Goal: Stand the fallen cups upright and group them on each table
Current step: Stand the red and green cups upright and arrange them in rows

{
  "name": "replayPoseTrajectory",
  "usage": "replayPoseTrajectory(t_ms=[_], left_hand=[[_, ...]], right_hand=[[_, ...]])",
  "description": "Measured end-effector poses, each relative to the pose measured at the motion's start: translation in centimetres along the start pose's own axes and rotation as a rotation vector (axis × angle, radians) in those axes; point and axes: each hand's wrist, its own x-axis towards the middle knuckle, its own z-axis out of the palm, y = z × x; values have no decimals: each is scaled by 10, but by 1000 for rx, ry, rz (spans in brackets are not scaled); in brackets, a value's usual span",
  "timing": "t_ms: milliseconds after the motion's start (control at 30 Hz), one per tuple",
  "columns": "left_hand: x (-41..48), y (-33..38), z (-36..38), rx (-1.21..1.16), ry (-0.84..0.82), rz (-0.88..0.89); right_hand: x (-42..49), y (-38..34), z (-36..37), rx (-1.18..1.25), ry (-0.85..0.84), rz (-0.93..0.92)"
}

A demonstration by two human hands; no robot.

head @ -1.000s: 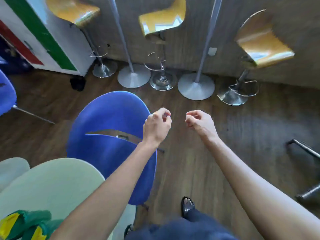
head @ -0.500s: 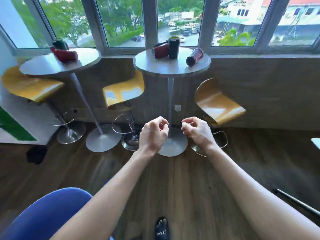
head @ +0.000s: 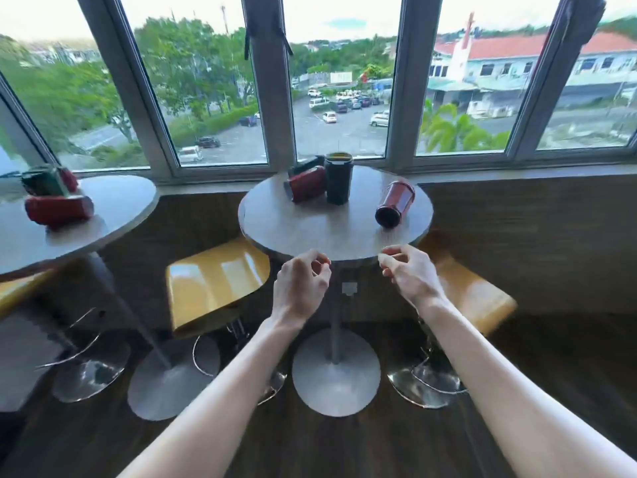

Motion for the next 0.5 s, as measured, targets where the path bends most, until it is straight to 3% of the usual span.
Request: replayPoseTrajectory(t_ms=[367, 500], left_hand=[[223, -44, 59, 76, 102, 5], [290, -53, 71, 134, 100, -3]], right_hand=[[234, 9, 15, -7, 323, 107], [280, 13, 17, -113, 309, 204]])
